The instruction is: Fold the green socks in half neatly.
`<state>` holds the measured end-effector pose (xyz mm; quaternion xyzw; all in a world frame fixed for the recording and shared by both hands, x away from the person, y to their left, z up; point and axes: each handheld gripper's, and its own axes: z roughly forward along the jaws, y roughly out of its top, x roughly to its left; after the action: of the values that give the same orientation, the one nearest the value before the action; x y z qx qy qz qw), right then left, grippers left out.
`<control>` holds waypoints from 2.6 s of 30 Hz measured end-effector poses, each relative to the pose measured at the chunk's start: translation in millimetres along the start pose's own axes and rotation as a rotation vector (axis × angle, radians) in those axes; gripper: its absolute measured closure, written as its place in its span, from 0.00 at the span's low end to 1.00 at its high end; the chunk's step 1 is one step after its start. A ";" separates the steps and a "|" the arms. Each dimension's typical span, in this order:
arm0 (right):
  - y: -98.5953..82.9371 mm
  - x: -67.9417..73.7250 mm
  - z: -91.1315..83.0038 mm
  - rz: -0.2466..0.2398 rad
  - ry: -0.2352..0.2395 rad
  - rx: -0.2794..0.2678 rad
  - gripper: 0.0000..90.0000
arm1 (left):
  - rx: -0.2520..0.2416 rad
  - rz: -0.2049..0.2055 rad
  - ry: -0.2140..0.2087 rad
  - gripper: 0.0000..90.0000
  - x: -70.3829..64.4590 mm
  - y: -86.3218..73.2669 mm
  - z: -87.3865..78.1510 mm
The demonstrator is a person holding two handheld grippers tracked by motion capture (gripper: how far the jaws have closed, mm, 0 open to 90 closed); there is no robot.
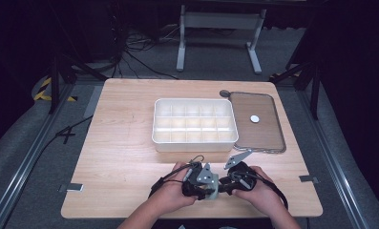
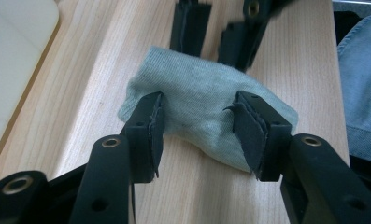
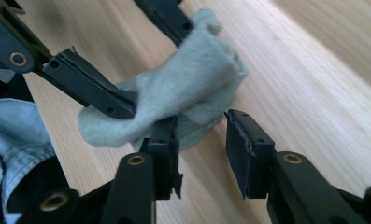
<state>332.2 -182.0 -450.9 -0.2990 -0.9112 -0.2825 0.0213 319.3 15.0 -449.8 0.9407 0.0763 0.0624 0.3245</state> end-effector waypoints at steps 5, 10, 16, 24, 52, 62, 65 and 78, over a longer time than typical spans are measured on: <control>-0.4 -3.6 -20.6 0.033 -0.054 -0.037 0.67 | 0.008 -0.008 0.010 0.59 -2.2 2.5 0.8; 2.3 2.0 -27.6 0.055 -0.059 -0.109 0.64 | 0.023 0.000 0.015 0.59 -2.6 4.4 0.5; 6.6 10.3 -22.8 0.069 -0.047 -0.142 0.59 | 0.021 -0.007 0.007 0.59 -0.3 2.9 -0.1; 5.2 7.7 -3.7 0.061 -0.086 -0.064 0.60 | 0.028 -0.019 0.010 0.59 -0.4 1.1 -0.2; 27.2 -16.0 16.8 0.165 0.163 0.104 0.66 | 0.062 -0.030 0.040 0.59 -2.8 -6.6 -2.7; 28.1 -25.1 21.0 0.184 0.259 0.111 0.78 | 0.056 -0.041 0.031 0.58 -1.4 -7.8 -2.7; 27.4 -23.9 20.8 0.173 0.262 0.099 0.80 | 0.048 -0.063 0.025 0.58 -0.5 -9.5 -4.0; 39.7 -1.3 4.7 0.070 0.116 0.108 0.83 | 0.021 -0.156 0.042 0.51 19.5 -23.8 -35.3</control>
<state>356.0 -154.0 -435.1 -0.3123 -0.9113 -0.2489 0.1000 330.1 58.4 -435.7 0.9338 0.1566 0.0559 0.3169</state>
